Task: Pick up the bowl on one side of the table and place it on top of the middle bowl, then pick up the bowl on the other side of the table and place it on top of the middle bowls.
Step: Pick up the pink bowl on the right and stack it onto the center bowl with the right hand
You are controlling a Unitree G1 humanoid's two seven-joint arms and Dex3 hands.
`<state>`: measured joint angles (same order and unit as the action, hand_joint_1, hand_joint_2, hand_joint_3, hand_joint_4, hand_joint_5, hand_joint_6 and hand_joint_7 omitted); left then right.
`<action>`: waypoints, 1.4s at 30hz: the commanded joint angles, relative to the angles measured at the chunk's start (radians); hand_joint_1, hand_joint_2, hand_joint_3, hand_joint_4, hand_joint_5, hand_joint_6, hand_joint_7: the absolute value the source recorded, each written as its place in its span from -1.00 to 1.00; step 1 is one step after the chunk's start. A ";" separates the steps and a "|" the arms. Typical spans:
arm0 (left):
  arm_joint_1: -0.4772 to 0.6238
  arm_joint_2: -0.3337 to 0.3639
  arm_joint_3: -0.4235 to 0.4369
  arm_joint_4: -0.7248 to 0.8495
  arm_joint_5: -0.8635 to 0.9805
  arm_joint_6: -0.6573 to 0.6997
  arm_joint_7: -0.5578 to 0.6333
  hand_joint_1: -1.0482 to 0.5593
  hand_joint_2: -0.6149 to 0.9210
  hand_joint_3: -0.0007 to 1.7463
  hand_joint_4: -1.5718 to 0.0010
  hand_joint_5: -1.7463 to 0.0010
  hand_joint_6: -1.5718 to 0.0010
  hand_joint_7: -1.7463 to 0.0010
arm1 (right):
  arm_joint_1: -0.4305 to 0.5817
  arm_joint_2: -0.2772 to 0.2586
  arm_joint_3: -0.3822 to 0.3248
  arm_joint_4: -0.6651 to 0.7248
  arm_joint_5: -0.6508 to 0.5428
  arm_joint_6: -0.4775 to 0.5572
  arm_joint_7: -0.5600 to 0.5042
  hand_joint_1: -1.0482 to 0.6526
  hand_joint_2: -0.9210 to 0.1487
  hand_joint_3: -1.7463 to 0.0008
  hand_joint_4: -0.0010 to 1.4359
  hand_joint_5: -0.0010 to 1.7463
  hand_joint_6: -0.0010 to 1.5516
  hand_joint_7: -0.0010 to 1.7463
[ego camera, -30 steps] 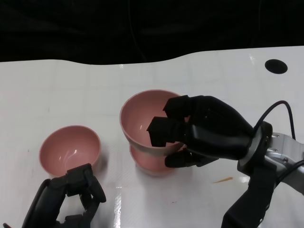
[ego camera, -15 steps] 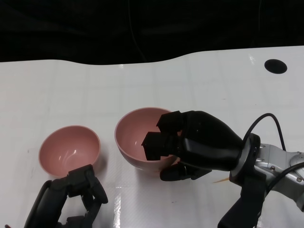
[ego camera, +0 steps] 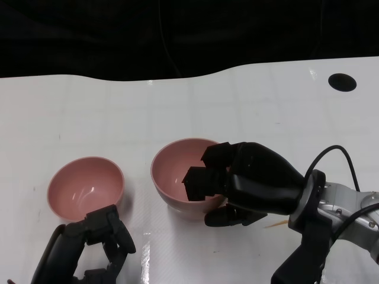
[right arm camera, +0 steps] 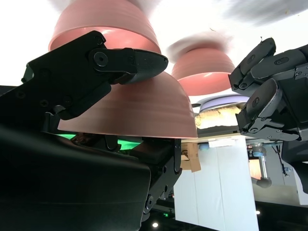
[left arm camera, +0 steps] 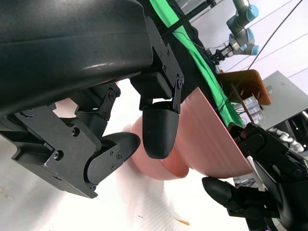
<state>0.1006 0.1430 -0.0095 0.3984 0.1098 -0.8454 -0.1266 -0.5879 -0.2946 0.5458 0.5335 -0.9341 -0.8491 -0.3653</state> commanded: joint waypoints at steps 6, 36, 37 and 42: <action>0.001 0.003 0.006 0.012 0.009 -0.020 0.033 0.21 0.44 0.39 -0.05 -0.98 0.05 -0.70 | -0.043 -0.018 0.029 0.112 -0.036 -0.017 -0.108 0.07 -0.46 0.20 0.19 1.00 -0.32 1.00; -0.002 -0.003 -0.001 0.019 0.026 -0.014 0.052 0.22 0.45 0.36 -0.06 -0.95 0.04 -0.69 | -0.092 -0.026 0.087 0.242 -0.055 0.001 -0.177 0.09 -0.56 0.28 0.16 1.00 -0.33 1.00; -0.003 -0.003 0.000 0.021 0.029 -0.017 0.054 0.22 0.44 0.38 -0.06 -0.95 0.04 -0.69 | -0.091 -0.026 0.091 0.247 -0.054 0.004 -0.175 0.09 -0.56 0.28 0.16 1.00 -0.33 1.00; -0.006 -0.004 0.001 0.024 0.030 -0.020 0.055 0.22 0.43 0.40 -0.06 -0.96 0.04 -0.68 | -0.095 -0.024 0.108 0.259 -0.069 0.013 -0.194 0.08 -0.58 0.30 0.16 1.00 -0.31 1.00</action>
<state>0.0886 0.1286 -0.0135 0.4257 0.1402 -0.8668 -0.0858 -0.6631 -0.3108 0.6457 0.7880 -0.9955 -0.8405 -0.5415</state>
